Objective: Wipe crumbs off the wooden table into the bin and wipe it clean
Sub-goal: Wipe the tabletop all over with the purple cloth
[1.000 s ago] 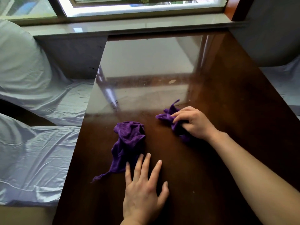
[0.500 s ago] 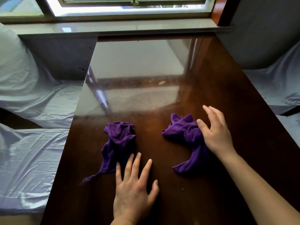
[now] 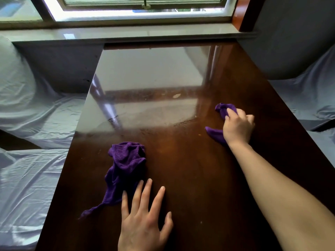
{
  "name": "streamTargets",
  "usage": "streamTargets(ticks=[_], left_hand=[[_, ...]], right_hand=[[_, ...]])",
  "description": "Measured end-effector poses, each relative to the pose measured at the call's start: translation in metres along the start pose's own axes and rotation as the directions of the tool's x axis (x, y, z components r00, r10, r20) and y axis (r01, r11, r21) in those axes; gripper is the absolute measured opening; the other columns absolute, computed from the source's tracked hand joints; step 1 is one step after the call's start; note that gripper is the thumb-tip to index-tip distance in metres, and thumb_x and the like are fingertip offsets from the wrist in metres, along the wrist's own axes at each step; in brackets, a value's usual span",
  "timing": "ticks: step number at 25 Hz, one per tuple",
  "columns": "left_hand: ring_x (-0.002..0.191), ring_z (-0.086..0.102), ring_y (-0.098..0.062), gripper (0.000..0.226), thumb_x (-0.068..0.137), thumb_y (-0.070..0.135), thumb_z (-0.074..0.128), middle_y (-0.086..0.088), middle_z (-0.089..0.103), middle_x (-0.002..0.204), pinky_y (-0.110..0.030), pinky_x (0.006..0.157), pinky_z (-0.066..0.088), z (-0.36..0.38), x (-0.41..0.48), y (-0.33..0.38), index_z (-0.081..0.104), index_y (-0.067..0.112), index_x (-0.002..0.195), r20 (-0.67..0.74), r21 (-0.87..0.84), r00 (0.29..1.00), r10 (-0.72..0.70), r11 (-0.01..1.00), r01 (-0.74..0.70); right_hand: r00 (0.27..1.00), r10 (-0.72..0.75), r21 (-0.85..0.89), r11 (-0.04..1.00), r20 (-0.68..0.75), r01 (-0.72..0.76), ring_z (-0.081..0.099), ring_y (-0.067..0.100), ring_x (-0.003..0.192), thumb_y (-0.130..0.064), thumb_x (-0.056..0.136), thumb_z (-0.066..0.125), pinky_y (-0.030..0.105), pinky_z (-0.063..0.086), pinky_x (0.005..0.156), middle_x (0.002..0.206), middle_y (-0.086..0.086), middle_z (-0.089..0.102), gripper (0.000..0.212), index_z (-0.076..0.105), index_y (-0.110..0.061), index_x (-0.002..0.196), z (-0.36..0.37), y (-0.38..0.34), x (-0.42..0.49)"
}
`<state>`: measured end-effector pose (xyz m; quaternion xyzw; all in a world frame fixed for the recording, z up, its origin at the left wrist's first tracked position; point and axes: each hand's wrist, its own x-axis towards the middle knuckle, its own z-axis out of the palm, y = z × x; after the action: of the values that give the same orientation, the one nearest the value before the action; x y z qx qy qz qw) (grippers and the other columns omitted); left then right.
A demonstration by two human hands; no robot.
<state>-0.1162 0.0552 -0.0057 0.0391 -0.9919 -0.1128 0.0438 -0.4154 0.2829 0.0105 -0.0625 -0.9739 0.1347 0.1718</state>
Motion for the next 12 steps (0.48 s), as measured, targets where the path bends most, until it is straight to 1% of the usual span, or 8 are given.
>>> streamTargets(ticks=[2, 3, 5, 6, 8, 10, 11, 12], left_hand=[[0.143, 0.03, -0.025, 0.069, 0.07, 0.056, 0.059, -0.006, 0.043, 0.151, -0.062, 0.112, 0.021, 0.002, 0.001, -0.001, 0.052, 0.034, 0.135, -0.016, 0.007, 1.0, 0.012, 1.0, -0.012], [0.143, 0.03, -0.025, 0.069, 0.07, 0.056, 0.06, -0.006, 0.043, 0.15, -0.062, 0.111, 0.022, 0.003, 0.001, -0.001, 0.053, 0.033, 0.134, -0.022, 0.014, 1.0, 0.015, 1.0, -0.015], [0.142, 0.032, -0.026, 0.068, 0.069, 0.054, 0.06, -0.008, 0.045, 0.149, -0.063, 0.11, 0.023, 0.002, 0.001, 0.001, 0.056, 0.031, 0.132, -0.026, 0.019, 1.0, 0.016, 1.0, -0.016], [0.141, 0.033, -0.026, 0.067, 0.068, 0.054, 0.06, -0.008, 0.046, 0.148, -0.063, 0.109, 0.025, 0.0, 0.001, 0.001, 0.058, 0.031, 0.131, -0.028, 0.015, 0.999, 0.014, 1.0, -0.014], [0.14, 0.033, -0.025, 0.067, 0.068, 0.055, 0.059, -0.008, 0.047, 0.147, -0.062, 0.109, 0.025, -0.003, 0.002, 0.001, 0.058, 0.032, 0.131, -0.028, 0.026, 1.0, 0.013, 1.0, -0.012], [0.141, 0.033, -0.025, 0.068, 0.069, 0.055, 0.059, -0.007, 0.046, 0.148, -0.061, 0.109, 0.024, -0.001, 0.001, 0.001, 0.056, 0.033, 0.133, -0.023, 0.031, 1.0, 0.016, 0.999, -0.015], [0.141, 0.034, -0.026, 0.067, 0.068, 0.054, 0.06, -0.007, 0.046, 0.148, -0.062, 0.109, 0.025, -0.001, 0.001, 0.0, 0.057, 0.032, 0.132, -0.031, 0.016, 0.999, 0.01, 1.0, -0.009], [0.14, 0.035, -0.026, 0.067, 0.068, 0.053, 0.061, -0.008, 0.046, 0.148, -0.062, 0.109, 0.026, -0.002, 0.0, 0.0, 0.057, 0.032, 0.132, -0.034, 0.004, 0.999, 0.005, 1.0, -0.004]], right_hand=[[0.998, 0.062, 0.046, 0.997, 0.018, -0.063, 0.051, 0.042, 0.104, -0.024, 0.095, 0.054, 0.042, 0.04, 0.089, 0.128, 0.017, 0.06, 0.033, 0.061, -0.016, 0.126, 0.009, -0.025, 0.015], [0.998, 0.039, 0.06, 0.997, 0.039, -0.041, 0.052, 0.04, 0.105, -0.025, 0.095, 0.054, 0.041, 0.038, 0.091, 0.127, 0.016, 0.06, 0.032, 0.062, -0.017, 0.125, 0.01, -0.04, 0.016], [0.983, -0.156, 0.117, 0.983, 0.099, 0.144, 0.056, 0.035, 0.104, -0.024, 0.093, 0.05, 0.041, 0.036, 0.091, 0.121, 0.01, 0.063, 0.028, 0.065, -0.021, 0.116, 0.01, -0.079, -0.007], [0.947, -0.298, 0.187, 0.944, 0.122, 0.273, 0.058, 0.033, 0.098, -0.023, 0.092, 0.05, 0.041, 0.038, 0.088, 0.115, 0.007, 0.066, 0.025, 0.067, -0.022, 0.111, 0.008, -0.103, -0.032], [0.816, -0.558, 0.308, 0.811, 0.15, 0.498, 0.056, 0.033, 0.085, -0.027, 0.09, 0.051, 0.041, 0.045, 0.079, 0.107, 0.003, 0.069, 0.023, 0.069, -0.023, 0.102, 0.0, -0.143, -0.093], [0.715, -0.682, 0.344, 0.716, 0.154, 0.608, 0.053, 0.032, 0.083, -0.035, 0.091, 0.048, 0.041, 0.048, 0.076, 0.11, -0.002, 0.07, 0.026, 0.069, -0.026, 0.104, -0.007, -0.146, -0.111], [0.688, -0.712, 0.296, 0.694, 0.141, 0.657, 0.054, 0.032, 0.085, -0.036, 0.091, 0.047, 0.042, 0.048, 0.077, 0.112, -0.002, 0.07, 0.027, 0.069, -0.027, 0.105, -0.01, -0.132, -0.104], [0.701, -0.701, 0.224, 0.71, 0.135, 0.667, 0.055, 0.032, 0.086, -0.034, 0.091, 0.048, 0.042, 0.048, 0.078, 0.113, -0.002, 0.07, 0.027, 0.069, -0.027, 0.106, -0.011, -0.111, -0.092]])
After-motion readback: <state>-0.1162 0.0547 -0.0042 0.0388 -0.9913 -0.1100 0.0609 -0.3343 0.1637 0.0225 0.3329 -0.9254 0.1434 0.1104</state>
